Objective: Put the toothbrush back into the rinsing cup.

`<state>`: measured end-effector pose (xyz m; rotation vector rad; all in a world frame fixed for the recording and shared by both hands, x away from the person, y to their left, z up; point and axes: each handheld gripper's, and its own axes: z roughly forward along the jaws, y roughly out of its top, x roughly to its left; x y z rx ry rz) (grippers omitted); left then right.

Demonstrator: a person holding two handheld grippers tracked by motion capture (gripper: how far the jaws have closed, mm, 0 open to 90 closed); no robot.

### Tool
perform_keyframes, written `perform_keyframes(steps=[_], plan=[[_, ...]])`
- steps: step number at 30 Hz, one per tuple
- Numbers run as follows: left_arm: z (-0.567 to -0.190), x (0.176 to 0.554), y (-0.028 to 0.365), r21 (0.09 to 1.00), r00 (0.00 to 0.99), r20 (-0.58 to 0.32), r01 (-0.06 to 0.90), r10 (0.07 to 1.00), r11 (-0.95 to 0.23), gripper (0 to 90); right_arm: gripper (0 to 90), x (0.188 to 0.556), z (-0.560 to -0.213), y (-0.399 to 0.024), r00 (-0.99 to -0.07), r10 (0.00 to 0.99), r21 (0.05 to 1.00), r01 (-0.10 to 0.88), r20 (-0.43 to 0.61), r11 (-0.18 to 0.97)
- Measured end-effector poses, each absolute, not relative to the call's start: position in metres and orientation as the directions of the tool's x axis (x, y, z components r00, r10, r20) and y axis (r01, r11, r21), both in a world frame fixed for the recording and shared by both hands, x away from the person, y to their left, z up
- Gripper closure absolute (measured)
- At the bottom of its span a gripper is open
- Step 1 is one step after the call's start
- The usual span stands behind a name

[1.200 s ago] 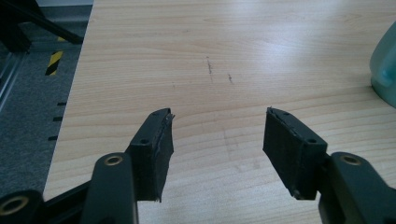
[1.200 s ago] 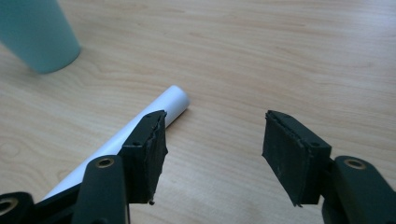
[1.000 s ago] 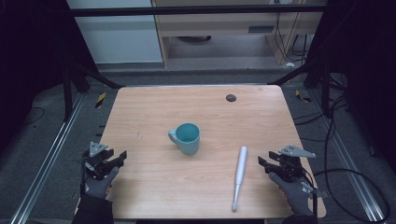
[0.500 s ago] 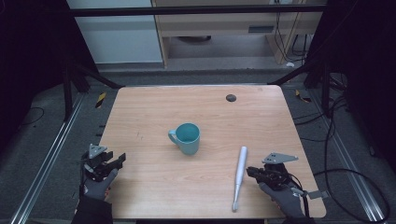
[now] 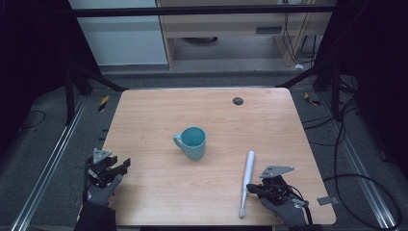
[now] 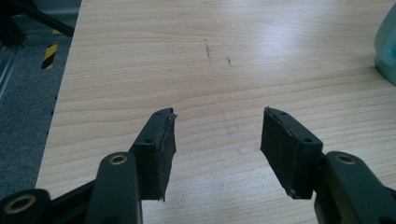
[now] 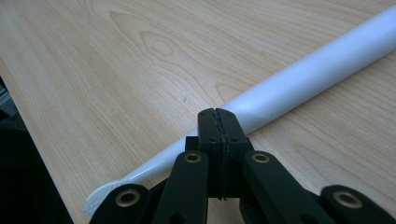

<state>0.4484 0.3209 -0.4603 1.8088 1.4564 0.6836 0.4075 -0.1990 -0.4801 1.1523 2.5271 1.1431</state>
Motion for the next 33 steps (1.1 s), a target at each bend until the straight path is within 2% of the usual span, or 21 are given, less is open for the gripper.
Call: perform_keyframes(steps=[33], plan=[[-0.461, 0.45, 0.319, 0.79, 0.234, -0.014, 0.598, 0.972, -0.133, 43.8, 89.1, 0.417, -0.489, -0.175, -0.719, 0.673, 0.683, 0.579, 0.17, 0.446]])
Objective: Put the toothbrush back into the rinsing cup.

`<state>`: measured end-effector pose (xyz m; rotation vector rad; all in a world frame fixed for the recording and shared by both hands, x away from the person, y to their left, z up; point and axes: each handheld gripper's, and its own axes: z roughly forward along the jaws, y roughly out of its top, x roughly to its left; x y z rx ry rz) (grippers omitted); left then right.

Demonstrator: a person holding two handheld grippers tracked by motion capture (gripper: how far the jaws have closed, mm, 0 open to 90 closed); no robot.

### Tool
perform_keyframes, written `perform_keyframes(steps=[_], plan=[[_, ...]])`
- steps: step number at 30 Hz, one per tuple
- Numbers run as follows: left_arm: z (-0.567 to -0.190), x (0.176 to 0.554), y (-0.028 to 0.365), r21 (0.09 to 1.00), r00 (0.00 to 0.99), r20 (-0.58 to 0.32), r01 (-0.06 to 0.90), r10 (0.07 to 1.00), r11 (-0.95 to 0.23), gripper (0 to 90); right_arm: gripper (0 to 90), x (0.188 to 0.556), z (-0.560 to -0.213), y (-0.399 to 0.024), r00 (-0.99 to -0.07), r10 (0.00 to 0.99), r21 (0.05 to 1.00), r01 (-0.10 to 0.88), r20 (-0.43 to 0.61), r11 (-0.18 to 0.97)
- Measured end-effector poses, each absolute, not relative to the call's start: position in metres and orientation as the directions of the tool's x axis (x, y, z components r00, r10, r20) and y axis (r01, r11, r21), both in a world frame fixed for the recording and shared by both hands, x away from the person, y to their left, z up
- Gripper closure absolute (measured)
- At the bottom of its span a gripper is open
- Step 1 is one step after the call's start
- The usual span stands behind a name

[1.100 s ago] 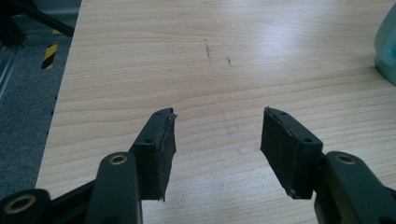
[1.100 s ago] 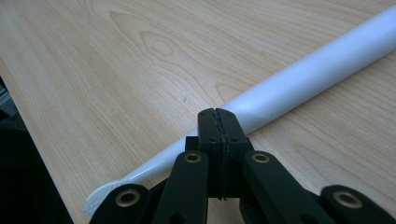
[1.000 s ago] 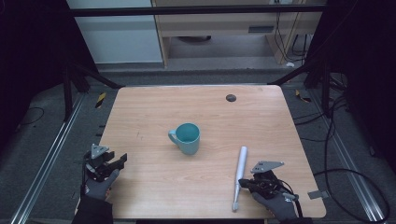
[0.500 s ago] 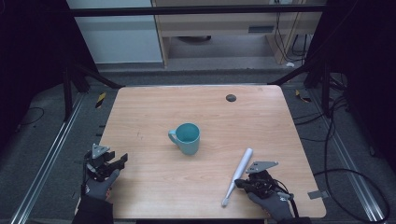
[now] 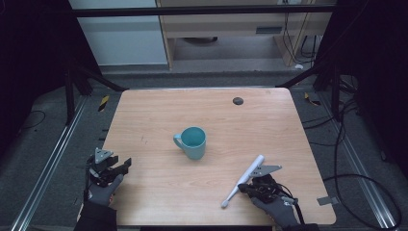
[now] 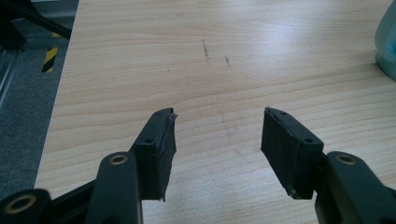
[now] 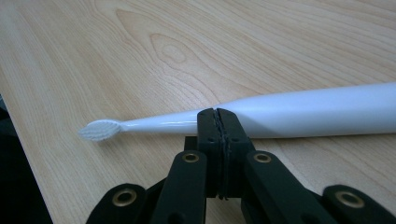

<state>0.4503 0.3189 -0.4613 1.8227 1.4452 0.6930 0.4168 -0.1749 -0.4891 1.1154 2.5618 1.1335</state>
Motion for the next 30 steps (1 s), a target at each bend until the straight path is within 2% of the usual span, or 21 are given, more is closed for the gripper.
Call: perform_keyframes(steps=[7, 13, 17, 24, 30], plan=[[-0.461, 0.451, 0.318, 0.79, 0.236, -0.008, 0.597, 0.972, -0.139, 43.7, 88.4, 0.418, -0.483, -0.177, -0.716, 0.676, 0.708, 0.568, 0.173, 0.42], [-0.461, 0.451, 0.317, 0.789, 0.239, -0.003, 0.597, 0.971, -0.144, 43.6, 88.6, 0.425, -0.471, -0.192, -0.662, 0.73, 0.768, 0.553, 0.169, 0.323], [-0.462, 0.451, 0.316, 0.789, 0.241, 0.0, 0.596, 0.971, -0.148, 43.6, 88.9, 0.441, -0.462, -0.207, -0.588, 0.797, 0.812, 0.528, 0.138, 0.25], [-0.462, 0.452, 0.315, 0.787, 0.241, 0.009, 0.597, 0.97, -0.156, 43.6, 89.1, 0.465, -0.47, -0.227, -0.495, 0.861, 0.803, 0.557, 0.114, 0.214], [-0.462, 0.452, 0.315, 0.788, 0.242, 0.01, 0.596, 0.97, -0.157, 43.6, 89.1, 0.486, -0.477, -0.233, -0.46, 0.882, 0.794, 0.572, 0.102, 0.206]])
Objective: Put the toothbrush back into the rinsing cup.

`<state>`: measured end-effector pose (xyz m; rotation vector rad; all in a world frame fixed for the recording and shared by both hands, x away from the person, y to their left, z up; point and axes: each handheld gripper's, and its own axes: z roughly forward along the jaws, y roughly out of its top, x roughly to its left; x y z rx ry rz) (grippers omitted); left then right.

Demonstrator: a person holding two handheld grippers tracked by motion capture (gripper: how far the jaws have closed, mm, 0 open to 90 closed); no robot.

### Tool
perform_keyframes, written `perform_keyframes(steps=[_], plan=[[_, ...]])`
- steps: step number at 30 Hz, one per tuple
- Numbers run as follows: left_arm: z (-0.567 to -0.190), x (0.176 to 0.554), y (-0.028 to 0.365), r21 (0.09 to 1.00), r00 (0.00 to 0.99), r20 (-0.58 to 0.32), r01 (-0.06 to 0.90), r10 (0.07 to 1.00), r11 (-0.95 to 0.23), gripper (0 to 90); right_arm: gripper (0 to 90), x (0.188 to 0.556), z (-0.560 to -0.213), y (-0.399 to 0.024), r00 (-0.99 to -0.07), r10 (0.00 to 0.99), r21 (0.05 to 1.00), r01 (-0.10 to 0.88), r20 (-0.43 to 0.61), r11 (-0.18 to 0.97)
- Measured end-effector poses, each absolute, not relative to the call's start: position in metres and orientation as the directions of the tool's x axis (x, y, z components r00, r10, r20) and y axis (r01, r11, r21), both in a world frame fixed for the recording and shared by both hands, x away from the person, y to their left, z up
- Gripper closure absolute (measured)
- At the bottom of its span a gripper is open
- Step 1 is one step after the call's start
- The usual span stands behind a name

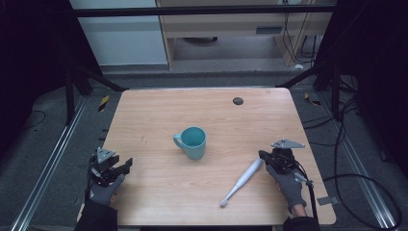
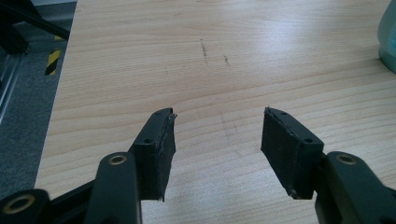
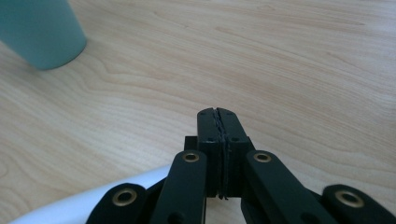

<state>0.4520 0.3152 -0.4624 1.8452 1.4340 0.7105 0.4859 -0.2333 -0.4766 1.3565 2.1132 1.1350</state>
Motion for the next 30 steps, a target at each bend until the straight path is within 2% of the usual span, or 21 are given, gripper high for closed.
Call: perform_keyframes(steps=[13, 30], plan=[[-0.463, 0.453, 0.315, 0.785, 0.244, 0.012, 0.598, 0.97, -0.16, 43.8, 88.3, 0.501, -0.487, -0.229, -0.465, 0.882, 0.763, 0.597, 0.078, 0.248], [-0.462, 0.452, 0.315, 0.787, 0.248, 0.01, 0.595, 0.969, -0.16, 43.8, 86.2, 0.486, -0.487, -0.234, -0.469, 0.883, 0.734, 0.61, 0.032, 0.298]])
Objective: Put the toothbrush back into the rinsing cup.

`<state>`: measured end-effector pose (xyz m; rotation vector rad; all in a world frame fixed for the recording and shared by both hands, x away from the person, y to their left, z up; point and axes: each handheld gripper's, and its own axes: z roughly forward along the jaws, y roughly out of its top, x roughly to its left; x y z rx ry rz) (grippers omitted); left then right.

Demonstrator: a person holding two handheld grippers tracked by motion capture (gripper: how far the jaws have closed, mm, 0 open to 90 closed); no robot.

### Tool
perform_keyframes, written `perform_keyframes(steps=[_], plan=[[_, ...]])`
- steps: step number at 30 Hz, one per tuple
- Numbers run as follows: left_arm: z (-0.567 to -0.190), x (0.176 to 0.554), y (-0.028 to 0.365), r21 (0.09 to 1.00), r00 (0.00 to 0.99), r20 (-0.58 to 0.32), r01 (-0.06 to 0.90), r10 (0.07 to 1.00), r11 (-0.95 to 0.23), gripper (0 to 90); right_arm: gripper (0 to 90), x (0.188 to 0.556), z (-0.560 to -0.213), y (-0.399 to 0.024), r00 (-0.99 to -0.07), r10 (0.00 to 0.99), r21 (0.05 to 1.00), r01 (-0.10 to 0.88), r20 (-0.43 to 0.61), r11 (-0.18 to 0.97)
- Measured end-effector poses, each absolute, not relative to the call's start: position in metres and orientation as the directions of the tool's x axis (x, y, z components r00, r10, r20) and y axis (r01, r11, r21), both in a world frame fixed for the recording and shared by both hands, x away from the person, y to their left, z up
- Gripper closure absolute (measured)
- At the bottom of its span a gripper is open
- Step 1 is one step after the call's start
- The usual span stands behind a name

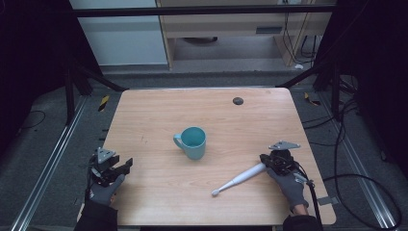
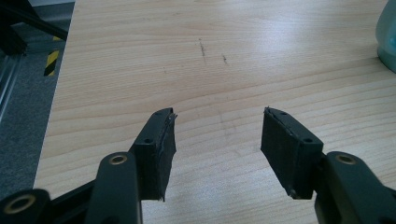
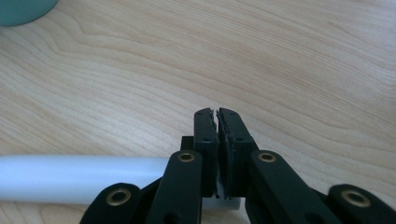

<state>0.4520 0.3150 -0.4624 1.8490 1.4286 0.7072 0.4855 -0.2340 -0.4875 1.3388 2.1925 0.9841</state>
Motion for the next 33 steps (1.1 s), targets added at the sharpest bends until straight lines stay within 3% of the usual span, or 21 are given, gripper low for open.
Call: perform_keyframes(steps=[33], plan=[[-0.462, 0.451, 0.314, 0.788, 0.251, 0.01, 0.594, 0.968, -0.163, 44.2, 87.8, 0.447, -0.482, -0.242, -0.482, 0.876, 0.71, 0.623, 0.018, 0.328]])
